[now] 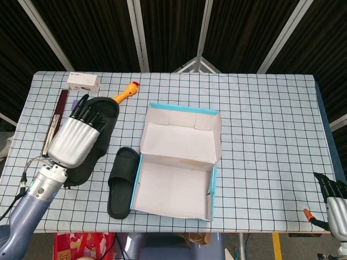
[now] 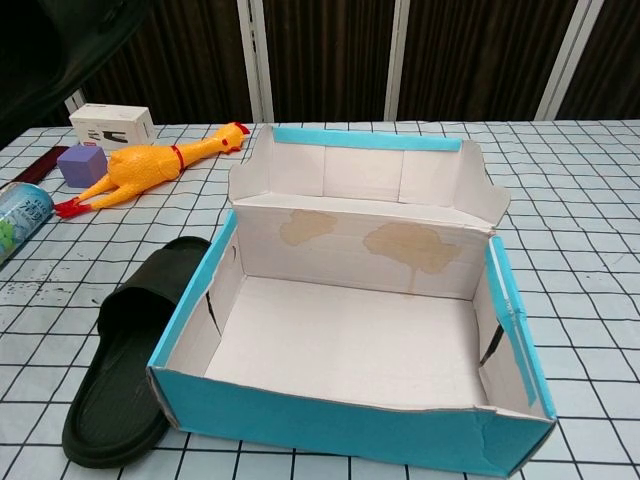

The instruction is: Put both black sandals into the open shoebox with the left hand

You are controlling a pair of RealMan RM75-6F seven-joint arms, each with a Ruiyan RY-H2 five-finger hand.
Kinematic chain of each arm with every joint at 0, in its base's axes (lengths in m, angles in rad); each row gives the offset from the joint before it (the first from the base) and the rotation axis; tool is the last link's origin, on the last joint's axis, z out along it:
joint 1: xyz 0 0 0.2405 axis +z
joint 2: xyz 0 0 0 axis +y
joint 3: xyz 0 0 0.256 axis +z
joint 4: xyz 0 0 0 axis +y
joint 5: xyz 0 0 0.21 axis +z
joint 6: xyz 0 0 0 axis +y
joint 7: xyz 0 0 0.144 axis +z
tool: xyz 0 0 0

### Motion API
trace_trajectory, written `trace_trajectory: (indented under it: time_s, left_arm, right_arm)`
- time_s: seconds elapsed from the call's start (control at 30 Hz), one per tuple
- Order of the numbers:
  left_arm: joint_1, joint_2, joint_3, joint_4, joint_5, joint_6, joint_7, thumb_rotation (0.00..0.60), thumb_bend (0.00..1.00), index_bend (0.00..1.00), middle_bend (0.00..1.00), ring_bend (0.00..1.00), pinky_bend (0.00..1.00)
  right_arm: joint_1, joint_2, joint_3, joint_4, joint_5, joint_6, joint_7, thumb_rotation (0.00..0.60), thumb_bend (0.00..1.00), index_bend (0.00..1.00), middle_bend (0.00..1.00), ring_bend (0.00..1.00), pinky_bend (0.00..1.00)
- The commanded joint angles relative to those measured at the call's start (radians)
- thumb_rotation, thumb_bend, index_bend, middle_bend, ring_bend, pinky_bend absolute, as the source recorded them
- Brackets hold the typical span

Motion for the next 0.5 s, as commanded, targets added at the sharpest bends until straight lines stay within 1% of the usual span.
trace_trajectory:
  time_s: [0.03,0.17,0.3,0.4,0.5]
  left_arm:
    - [-0.083,-0.069,0.005,-0.021,0.149,-0.028,0.273,0.600,0.48,0.47,0.62,0.20,0.11]
    - [-0.131,-0.139,0.017,0.018,0.231,-0.092,0.401,0.600,0.48,0.47,0.62,0.20,0.12]
    - [-0.187,-0.203,0.027,0.086,0.330,-0.176,0.445,0.600,0.48,0.48,0.63,0.20,0.13]
    - [-0.234,-0.246,0.034,0.157,0.428,-0.239,0.424,0.600,0.48,0.48,0.63,0.20,0.13]
    - [-0.276,-0.280,0.046,0.223,0.537,-0.277,0.354,0.600,0.48,0.48,0.63,0.20,0.13]
  right_arm:
    - [0.000,0.000,0.000,0.000,-0.002,0.001,0.001,0.600,0.25,0.08,0.12,0.14,0.09]
    - [-0.001,0.001,0.000,0.001,-0.002,0.004,0.005,0.600,0.25,0.08,0.12,0.14,0.09]
    - [-0.001,0.002,0.001,0.003,0.002,0.003,0.011,0.600,0.25,0.08,0.12,0.14,0.09]
    - [-0.002,0.004,0.002,0.004,0.006,0.003,0.016,0.600,0.25,0.08,0.12,0.14,0.09]
    - [-0.003,0.007,0.003,0.005,0.009,0.003,0.023,0.600,0.25,0.08,0.12,0.14,0.09]
